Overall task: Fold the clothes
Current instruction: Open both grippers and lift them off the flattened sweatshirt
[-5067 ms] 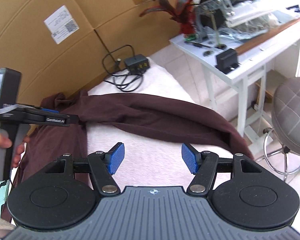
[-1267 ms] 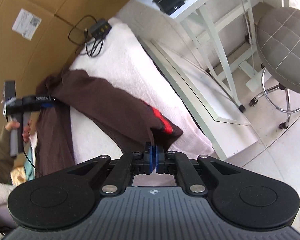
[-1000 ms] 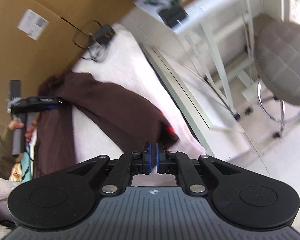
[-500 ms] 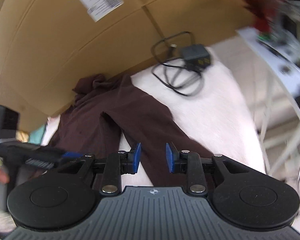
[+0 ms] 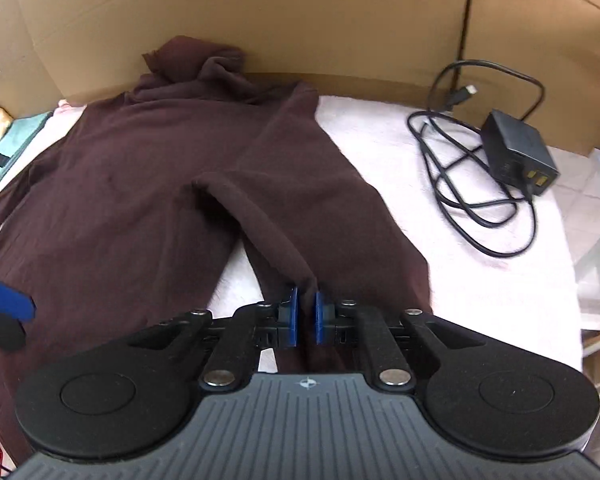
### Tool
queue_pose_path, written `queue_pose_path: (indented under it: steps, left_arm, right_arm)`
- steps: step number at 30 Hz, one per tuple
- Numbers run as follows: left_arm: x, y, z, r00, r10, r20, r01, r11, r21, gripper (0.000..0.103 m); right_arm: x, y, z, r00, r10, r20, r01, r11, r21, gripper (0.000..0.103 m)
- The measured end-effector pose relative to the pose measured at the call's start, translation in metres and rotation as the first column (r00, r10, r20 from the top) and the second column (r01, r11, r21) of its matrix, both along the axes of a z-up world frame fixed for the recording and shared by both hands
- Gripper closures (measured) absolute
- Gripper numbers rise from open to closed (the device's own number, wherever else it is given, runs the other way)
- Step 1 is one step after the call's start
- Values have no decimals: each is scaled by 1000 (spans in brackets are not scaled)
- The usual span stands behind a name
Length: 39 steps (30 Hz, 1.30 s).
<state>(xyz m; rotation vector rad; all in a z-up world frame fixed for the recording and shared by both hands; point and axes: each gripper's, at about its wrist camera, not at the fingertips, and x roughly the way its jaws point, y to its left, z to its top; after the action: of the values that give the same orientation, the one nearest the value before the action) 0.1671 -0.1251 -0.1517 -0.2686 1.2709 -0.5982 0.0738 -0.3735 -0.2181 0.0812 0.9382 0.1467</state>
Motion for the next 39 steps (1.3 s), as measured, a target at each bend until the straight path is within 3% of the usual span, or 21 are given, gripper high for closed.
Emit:
queue_pose_path:
  steps: [2,5,6,9,12,18,19,30,32,33,34,39]
  left_arm:
    - [12,0,10,999,-25,30,26,1000,-17,30]
    - [32,-8,36,986,-118,119,120,993,-12,30]
    - [39,-12,44,976,-158,149,161,987,-5,27]
    - [60,-32,70,925,-284,252,278,959,61,23]
    - [79,-54,83,892,-338,300,322,941,103,23]
    - [89,-90,77,877,-383,291,361,924,126,23]
    - [88,-94,75,875,-391,285,367,920,135,23]
    - [62,-112,59,875,-424,236,372,899,232,23]
    - [59,-113,57,877,-422,229,369,898,240,23]
    - [59,-113,56,879,-419,226,366,898,242,23]
    - [58,-113,55,881,-417,224,364,899,244,23]
    - [56,-112,54,888,-400,226,350,908,230,23]
  right_arm:
    - [-4,-5,2,999,-29,-13,29,999,28,91]
    - [-22,-17,16,997,-80,-10,80,986,144,88]
    - [-31,-21,24,995,-100,8,97,979,178,86]
    - [-63,-37,48,989,-139,50,123,961,247,63]
    - [-98,-56,65,987,-149,66,132,969,210,59]
    - [-158,-110,60,971,-237,-29,239,963,123,52]
    - [-166,-118,57,967,-252,-45,256,959,125,47]
    - [-197,-175,9,925,-329,-189,375,866,331,45]
    - [-198,-175,5,925,-320,-204,372,872,318,60]
    - [-198,-174,6,929,-311,-201,361,879,313,79]
    - [-199,-171,8,935,-298,-192,345,886,308,90]
    - [-207,-156,17,955,-210,-208,259,934,245,97]
